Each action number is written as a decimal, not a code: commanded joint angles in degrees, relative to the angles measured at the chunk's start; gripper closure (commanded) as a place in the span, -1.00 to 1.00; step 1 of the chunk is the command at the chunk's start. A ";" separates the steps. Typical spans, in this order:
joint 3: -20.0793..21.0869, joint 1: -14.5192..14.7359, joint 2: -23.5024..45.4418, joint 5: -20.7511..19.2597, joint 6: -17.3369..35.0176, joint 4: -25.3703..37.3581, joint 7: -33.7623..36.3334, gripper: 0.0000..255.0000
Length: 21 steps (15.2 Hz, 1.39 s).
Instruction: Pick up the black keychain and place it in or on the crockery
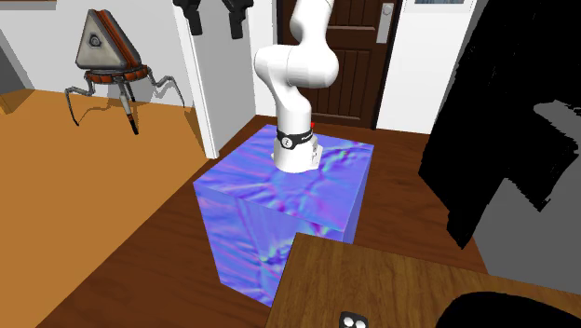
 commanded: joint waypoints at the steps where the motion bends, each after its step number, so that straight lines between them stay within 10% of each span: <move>1: 0.00 0.00 0.00 0.00 0.00 0.00 0.00 -1.00; 21: 15.55 5.14 31.83 5.34 22.99 8.24 18.81 -1.00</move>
